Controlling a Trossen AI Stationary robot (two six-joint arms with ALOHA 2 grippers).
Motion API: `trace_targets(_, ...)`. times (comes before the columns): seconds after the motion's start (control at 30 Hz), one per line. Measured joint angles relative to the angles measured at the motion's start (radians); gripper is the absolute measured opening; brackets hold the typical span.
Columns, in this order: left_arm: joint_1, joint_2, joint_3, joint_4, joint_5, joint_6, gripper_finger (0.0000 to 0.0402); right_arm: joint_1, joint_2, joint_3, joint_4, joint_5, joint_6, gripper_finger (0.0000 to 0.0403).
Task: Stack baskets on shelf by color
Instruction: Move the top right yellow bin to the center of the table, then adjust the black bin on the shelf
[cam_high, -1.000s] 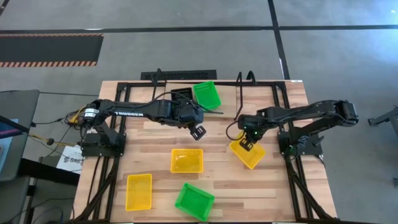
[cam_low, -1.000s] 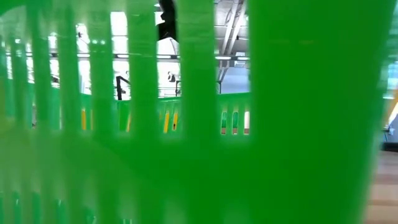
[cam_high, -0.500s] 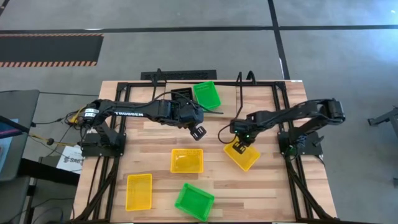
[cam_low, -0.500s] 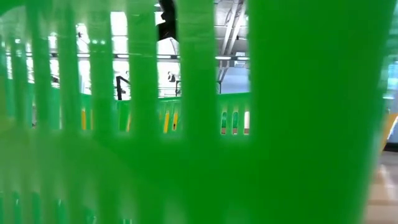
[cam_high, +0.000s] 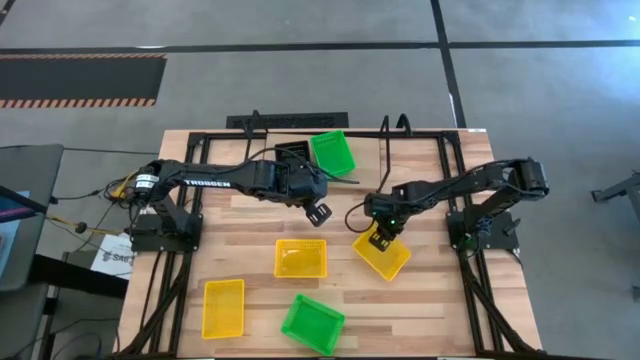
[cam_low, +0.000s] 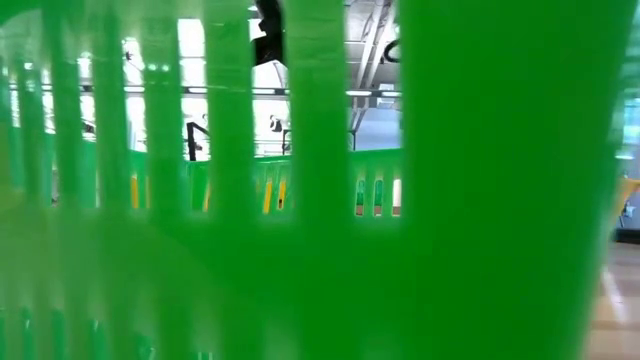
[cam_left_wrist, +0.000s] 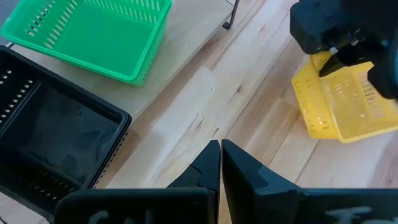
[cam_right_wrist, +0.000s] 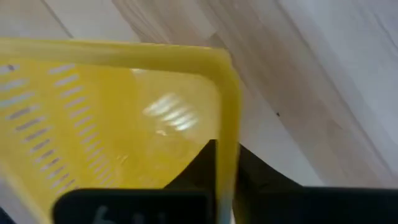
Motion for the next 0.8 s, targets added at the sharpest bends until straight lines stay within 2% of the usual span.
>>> trace_targets(0.5,0.0,0.0,0.0,-0.016,0.0,0.038,0.0,-0.01,-0.089,0.0,-0.02,-0.003,0.008,0.0179)
trace_targets(0.67,-0.001,0.0,0.0,-0.115,0.0,0.049,0.0,-0.01,-0.132,0.0,-0.017,-0.092,0.076,0.02)
trace_targets(0.8,-0.019,0.0,0.0,-0.228,0.016,0.048,0.0,0.01,-0.173,0.038,-0.014,-0.116,0.094,0.0202)
